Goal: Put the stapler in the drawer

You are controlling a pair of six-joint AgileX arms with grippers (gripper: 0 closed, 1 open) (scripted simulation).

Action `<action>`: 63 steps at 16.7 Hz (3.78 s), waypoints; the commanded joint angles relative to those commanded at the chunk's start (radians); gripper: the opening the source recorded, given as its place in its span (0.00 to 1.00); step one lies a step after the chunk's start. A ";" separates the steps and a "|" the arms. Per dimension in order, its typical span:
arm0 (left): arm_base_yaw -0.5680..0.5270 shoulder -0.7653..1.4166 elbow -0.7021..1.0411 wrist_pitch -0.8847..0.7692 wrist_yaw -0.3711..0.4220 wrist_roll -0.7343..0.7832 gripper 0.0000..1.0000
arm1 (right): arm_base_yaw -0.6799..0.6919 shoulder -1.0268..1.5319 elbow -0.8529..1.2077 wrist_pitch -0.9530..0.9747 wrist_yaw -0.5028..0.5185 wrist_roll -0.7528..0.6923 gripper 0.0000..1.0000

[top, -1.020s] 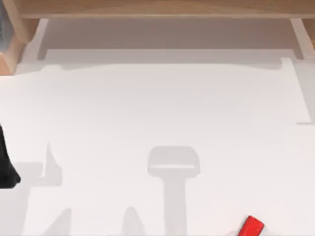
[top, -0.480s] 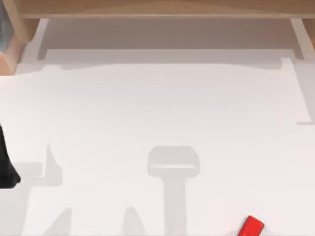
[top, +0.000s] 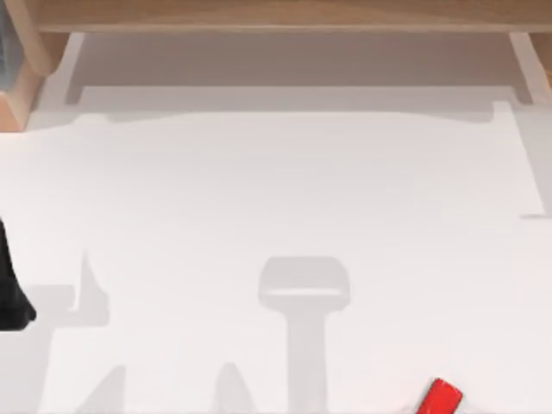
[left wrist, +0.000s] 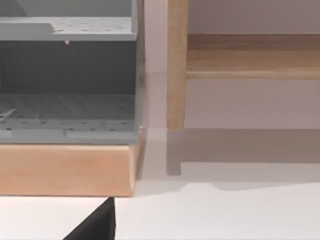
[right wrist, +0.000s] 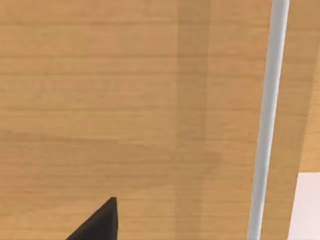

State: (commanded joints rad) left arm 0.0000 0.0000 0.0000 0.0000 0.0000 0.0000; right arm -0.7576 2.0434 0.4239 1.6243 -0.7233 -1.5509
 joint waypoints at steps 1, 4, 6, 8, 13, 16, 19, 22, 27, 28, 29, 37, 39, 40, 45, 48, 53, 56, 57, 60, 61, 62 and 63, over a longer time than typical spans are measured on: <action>0.000 0.000 0.000 0.000 0.000 0.000 1.00 | 0.004 0.004 0.003 -0.002 0.002 0.000 1.00; 0.000 0.000 0.000 0.000 0.000 0.000 1.00 | 0.017 -0.015 -0.005 -0.020 -0.001 0.022 1.00; 0.000 0.000 0.000 0.000 0.000 0.000 1.00 | 0.050 -0.061 -0.022 -0.069 -0.007 0.081 1.00; 0.000 0.000 0.000 0.000 0.000 0.000 1.00 | 0.104 -0.124 -0.040 -0.145 -0.011 0.174 1.00; 0.000 0.000 0.000 0.000 0.000 0.000 1.00 | 0.321 -0.314 -0.027 -0.447 0.011 0.543 1.00; 0.000 0.000 0.000 0.000 0.000 0.000 1.00 | 0.492 -0.413 0.030 -0.691 0.060 0.836 1.00; 0.000 0.000 0.000 0.000 0.000 0.000 1.00 | 0.677 -0.484 0.102 -0.977 0.134 1.166 1.00; 0.000 0.000 0.000 0.000 0.000 0.000 1.00 | 0.867 -0.531 0.183 -1.284 0.225 1.515 1.00; 0.000 0.000 0.000 0.000 0.000 0.000 1.00 | 1.167 -0.567 0.318 -1.800 0.400 2.094 1.00; 0.000 0.000 0.000 0.000 0.000 0.000 1.00 | 1.222 -0.569 0.344 -1.897 0.436 2.203 1.00; 0.000 0.000 0.000 0.000 0.000 0.000 1.00 | 1.274 -0.570 0.368 -1.991 0.470 2.308 1.00; 0.000 0.000 0.000 0.000 0.000 0.000 1.00 | 1.569 -0.551 0.510 -2.558 0.687 2.929 1.00; 0.000 0.000 0.000 0.000 0.000 0.000 1.00 | 1.601 -0.546 0.526 -2.624 0.713 2.997 1.00; 0.000 0.000 0.000 0.000 0.000 0.000 1.00 | 1.608 -0.544 0.530 -2.641 0.720 3.013 1.00; 0.000 0.000 0.000 0.000 0.000 0.000 1.00 | 1.612 -0.543 0.532 -2.648 0.723 3.020 1.00; 0.000 0.000 0.000 0.000 0.000 0.000 1.00 | 1.609 -0.538 0.518 -2.630 0.722 3.019 1.00; 0.000 0.000 0.000 0.000 0.000 0.000 1.00 | 1.613 -0.458 0.417 -2.441 0.722 3.023 1.00; 0.000 0.000 0.000 0.000 0.000 0.000 1.00 | 1.614 -0.416 0.362 -2.349 0.723 3.025 1.00; 0.000 0.000 0.000 0.000 0.000 0.000 1.00 | 1.614 -0.411 0.355 -2.338 0.723 3.025 1.00; 0.000 0.000 0.000 0.000 0.000 0.000 1.00 | 1.614 -0.411 0.354 -2.337 0.723 3.025 1.00; 0.000 0.000 0.000 0.000 0.000 0.000 1.00 | 1.614 -0.411 0.354 -2.337 0.723 3.025 1.00; 0.000 0.000 0.000 0.000 0.000 0.000 1.00 | 1.614 -0.411 0.354 -2.337 0.723 3.025 0.92; 0.000 0.000 0.000 0.000 0.000 0.000 1.00 | 1.614 -0.411 0.354 -2.337 0.723 3.025 0.85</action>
State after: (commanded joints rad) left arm 0.0000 0.0000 0.0000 0.0000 0.0000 0.0000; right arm 0.8569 1.6328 0.7778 -0.7130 -0.0006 1.4743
